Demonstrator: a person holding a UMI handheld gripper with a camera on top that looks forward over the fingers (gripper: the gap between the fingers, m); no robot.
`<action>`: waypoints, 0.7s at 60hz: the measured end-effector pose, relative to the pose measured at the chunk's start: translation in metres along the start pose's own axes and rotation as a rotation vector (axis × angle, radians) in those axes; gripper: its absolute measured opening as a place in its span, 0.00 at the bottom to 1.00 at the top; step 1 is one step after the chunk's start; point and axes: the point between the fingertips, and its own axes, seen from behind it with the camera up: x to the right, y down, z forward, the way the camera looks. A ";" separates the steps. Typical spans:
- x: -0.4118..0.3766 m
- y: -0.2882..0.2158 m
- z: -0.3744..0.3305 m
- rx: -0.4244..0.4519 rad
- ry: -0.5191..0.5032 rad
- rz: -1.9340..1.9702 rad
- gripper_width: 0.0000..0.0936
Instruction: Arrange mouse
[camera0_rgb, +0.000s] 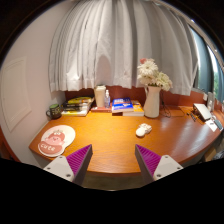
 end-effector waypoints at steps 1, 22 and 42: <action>0.007 0.010 0.013 -0.009 0.002 0.014 0.92; 0.132 0.078 0.139 -0.131 0.134 0.050 0.92; 0.170 0.060 0.256 -0.225 0.100 0.049 0.91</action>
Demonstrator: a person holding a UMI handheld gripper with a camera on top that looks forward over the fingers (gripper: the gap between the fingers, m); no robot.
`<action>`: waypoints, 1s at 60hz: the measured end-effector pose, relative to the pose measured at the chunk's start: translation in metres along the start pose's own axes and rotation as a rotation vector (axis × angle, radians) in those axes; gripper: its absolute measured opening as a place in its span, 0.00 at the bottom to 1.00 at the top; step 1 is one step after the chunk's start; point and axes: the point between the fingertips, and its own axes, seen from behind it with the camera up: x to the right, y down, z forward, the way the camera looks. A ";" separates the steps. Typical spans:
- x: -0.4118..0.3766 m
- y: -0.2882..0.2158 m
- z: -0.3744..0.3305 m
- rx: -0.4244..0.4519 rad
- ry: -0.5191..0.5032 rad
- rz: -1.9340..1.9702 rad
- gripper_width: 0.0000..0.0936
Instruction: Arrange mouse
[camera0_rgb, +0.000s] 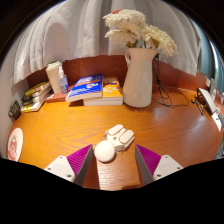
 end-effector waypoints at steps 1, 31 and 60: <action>0.000 -0.003 0.003 -0.004 -0.004 -0.004 0.91; -0.026 -0.034 0.054 -0.107 -0.059 -0.038 0.63; -0.028 -0.035 0.050 -0.137 0.013 0.005 0.45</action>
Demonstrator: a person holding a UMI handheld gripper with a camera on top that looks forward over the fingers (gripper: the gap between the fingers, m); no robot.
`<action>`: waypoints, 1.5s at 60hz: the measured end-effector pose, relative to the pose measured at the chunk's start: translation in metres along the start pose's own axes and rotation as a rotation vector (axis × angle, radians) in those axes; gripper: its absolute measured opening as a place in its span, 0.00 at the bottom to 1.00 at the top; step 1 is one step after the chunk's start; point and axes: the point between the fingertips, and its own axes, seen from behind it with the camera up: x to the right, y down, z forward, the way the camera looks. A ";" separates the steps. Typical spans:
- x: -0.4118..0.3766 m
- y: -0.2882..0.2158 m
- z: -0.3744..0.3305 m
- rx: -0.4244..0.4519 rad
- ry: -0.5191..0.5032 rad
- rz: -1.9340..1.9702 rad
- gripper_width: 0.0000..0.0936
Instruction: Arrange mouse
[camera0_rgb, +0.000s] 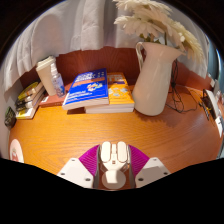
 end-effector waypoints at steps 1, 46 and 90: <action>0.000 -0.004 -0.003 0.002 0.008 0.007 0.45; -0.401 -0.085 -0.168 0.283 -0.178 -0.085 0.45; -0.432 0.067 -0.104 0.087 -0.160 -0.123 0.93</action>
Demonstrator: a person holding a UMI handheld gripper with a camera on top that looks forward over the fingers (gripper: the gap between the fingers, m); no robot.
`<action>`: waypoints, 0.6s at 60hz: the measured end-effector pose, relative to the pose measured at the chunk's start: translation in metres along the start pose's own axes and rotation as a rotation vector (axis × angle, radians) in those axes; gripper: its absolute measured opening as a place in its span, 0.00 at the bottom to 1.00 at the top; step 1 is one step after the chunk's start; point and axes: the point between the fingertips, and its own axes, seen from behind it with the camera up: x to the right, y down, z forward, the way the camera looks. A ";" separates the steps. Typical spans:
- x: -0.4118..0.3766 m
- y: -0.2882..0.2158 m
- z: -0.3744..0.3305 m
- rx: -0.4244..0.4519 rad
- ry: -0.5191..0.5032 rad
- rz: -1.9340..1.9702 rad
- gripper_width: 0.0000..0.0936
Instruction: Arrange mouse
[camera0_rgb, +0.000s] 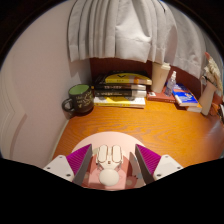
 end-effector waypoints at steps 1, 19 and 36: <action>0.001 -0.005 -0.005 0.008 -0.004 0.006 0.93; 0.068 -0.077 -0.155 0.162 -0.030 0.051 0.93; 0.182 -0.060 -0.268 0.232 0.058 0.050 0.91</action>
